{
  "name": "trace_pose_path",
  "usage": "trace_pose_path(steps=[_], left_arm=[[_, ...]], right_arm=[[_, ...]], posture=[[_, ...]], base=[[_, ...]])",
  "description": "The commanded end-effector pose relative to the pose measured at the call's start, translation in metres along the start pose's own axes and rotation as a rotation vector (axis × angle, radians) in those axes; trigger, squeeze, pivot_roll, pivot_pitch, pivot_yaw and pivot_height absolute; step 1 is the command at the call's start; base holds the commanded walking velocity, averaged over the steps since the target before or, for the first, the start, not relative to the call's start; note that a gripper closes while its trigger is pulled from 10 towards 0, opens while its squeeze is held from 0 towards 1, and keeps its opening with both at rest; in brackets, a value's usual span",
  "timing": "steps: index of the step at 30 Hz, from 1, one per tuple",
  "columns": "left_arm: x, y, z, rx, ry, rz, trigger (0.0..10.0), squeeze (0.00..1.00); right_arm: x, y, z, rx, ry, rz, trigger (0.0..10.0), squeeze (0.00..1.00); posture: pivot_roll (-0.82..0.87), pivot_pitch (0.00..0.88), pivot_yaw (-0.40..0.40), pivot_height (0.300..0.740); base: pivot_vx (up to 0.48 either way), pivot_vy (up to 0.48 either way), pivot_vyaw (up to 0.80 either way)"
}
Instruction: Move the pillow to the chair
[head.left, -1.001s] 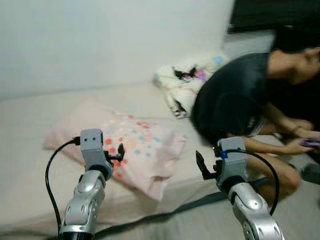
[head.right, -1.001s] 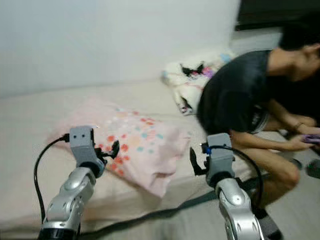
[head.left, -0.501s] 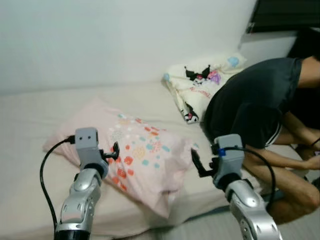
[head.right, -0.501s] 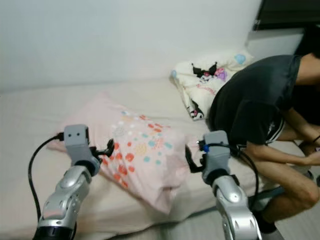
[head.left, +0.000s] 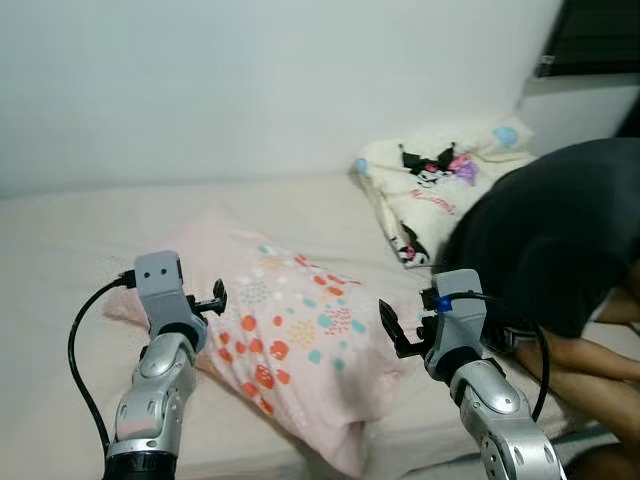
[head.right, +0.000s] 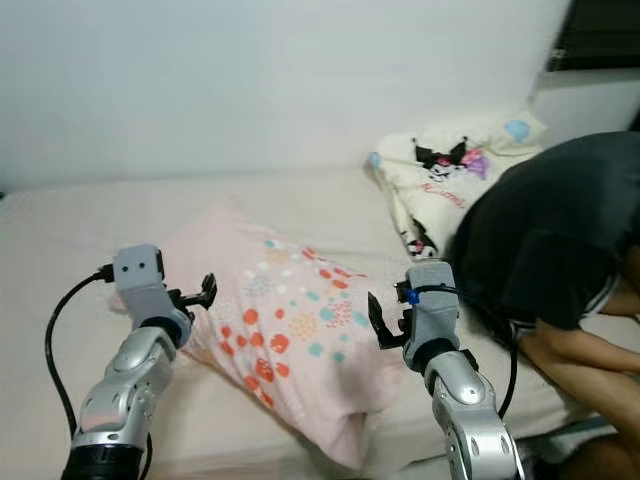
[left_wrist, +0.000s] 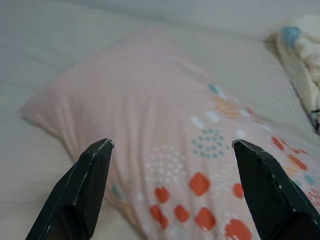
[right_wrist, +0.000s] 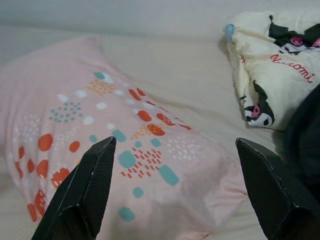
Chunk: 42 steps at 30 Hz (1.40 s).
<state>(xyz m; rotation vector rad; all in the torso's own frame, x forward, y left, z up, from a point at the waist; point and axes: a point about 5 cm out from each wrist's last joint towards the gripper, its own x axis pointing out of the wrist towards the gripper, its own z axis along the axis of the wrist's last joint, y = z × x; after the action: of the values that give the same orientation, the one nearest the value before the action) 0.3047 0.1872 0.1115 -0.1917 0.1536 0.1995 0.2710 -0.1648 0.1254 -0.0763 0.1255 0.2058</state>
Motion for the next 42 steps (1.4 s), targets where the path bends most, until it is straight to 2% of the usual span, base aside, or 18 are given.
trace_pose_path(steps=[1,3,5,7,9,13,17,18,21,23,26,28,29,31,34,36,39,42], left_arm=[[0.003,0.008,-0.003,-0.01,0.023,0.034,10.0,0.0],[0.004,0.011,-0.004,-0.012,0.027,0.035,10.0,0.0],[0.007,0.013,-0.003,-0.018,0.021,0.016,10.0,0.0],[0.008,0.013,-0.002,-0.036,0.015,-0.015,10.0,0.0],[0.01,0.009,-0.002,-0.074,0.018,-0.08,10.0,0.0],[0.011,0.012,-0.003,-0.004,-0.022,-0.114,10.0,0.0],[0.014,0.016,-0.007,-0.048,-0.009,-0.126,10.0,0.0],[0.018,0.017,-0.007,-0.104,-0.003,-0.143,10.0,0.0],[0.021,0.017,-0.005,-0.157,-0.003,-0.161,10.0,0.0],[0.031,0.02,-0.003,-0.217,0.012,-0.173,10.0,0.0],[0.034,0.02,-0.004,-0.234,0.033,-0.179,10.0,0.0],[0.038,0.017,-0.015,-0.296,0.128,-0.202,10.0,0.0],[0.038,0.017,-0.015,-0.296,0.128,-0.202,10.0,0.0],[0.039,0.016,-0.024,-0.369,0.197,-0.223,10.0,0.0],[0.04,0.016,-0.025,-0.385,0.213,-0.234,10.0,0.0],[0.041,0.014,-0.026,-0.359,0.23,-0.267,10.0,0.0],[0.043,0.013,-0.025,-0.376,0.248,-0.284,10.0,0.0],[0.046,0.011,-0.022,-0.44,0.26,-0.297,10.0,0.0]], right_arm=[[-0.003,-0.001,-0.008,0.002,0.039,-0.003,10.0,0.0],[-0.003,-0.002,-0.008,0.007,0.04,-0.004,10.0,0.0],[-0.002,-0.004,-0.008,0.056,0.041,-0.015,10.0,0.0],[-0.001,-0.009,-0.006,0.154,0.034,-0.037,10.0,0.0],[0.001,-0.012,-0.003,0.204,0.025,-0.053,10.0,0.0],[0.006,-0.009,0.002,0.193,0.013,-0.035,10.0,0.0],[0.007,-0.009,0.005,0.188,0.007,-0.035,10.0,0.0],[0.007,-0.009,0.008,0.173,0.001,-0.028,10.0,0.0],[0.006,-0.008,0.01,0.157,-0.003,-0.021,10.0,0.0],[0.002,-0.006,0.012,0.156,-0.003,-0.003,10.0,0.0],[0.0,-0.005,0.013,0.16,-0.003,0.002,10.0,0.0],[-0.003,-0.002,0.017,0.171,-0.007,0.012,10.0,0.0],[-0.003,-0.002,0.017,0.171,-0.007,0.012,10.0,0.0],[-0.006,0.002,0.021,0.181,-0.015,0.023,10.0,0.0],[-0.008,0.003,0.021,0.188,-0.017,0.026,10.0,0.0],[-0.011,0.005,0.018,0.241,-0.009,0.029,10.0,0.0],[-0.014,0.007,0.016,0.277,-0.002,0.038,10.0,0.0],[-0.017,0.011,0.017,0.289,0.0,0.05,10.0,0.0]], posture=[[-0.1,0.036,-0.003,0.705],[-0.1,0.036,-0.004,0.7],[-0.09,0.036,-0.01,0.69],[-0.09,0.039,-0.016,0.68],[-0.08,0.042,-0.02,0.67],[-0.09,0.045,-0.025,0.65],[-0.1,0.055,-0.025,0.64],[-0.1,0.06,-0.027,0.635],[-0.11,0.07,-0.029,0.63],[-0.12,0.09,-0.027,0.62],[-0.12,0.095,-0.028,0.615],[-0.14,0.133,-0.015,0.605],[-0.14,0.133,-0.015,0.605],[-0.14,0.166,-0.008,0.595],[-0.15,0.169,-0.007,0.59],[-0.14,0.207,-0.001,0.58],[-0.14,0.218,0.003,0.57],[-0.13,0.234,0.006,0.555]], base=[[0.0,0.0,0.0],[0.0,0.0,0.0],[0.0,0.0,0.0],[0.0,0.0,0.0],[0.0,0.0,0.0],[0.0,0.0,0.0],[0.0,0.0,0.0],[0.0,0.0,0.0],[0.0,0.0,0.0],[0.0,0.0,0.0],[0.0,0.0,0.0],[0.0,0.0,0.0],[0.0,0.0,0.0],[0.0,0.0,0.0],[0.0,0.0,0.0],[0.0,0.0,0.0],[0.0,0.0,0.0],[0.0,0.0,0.0]])
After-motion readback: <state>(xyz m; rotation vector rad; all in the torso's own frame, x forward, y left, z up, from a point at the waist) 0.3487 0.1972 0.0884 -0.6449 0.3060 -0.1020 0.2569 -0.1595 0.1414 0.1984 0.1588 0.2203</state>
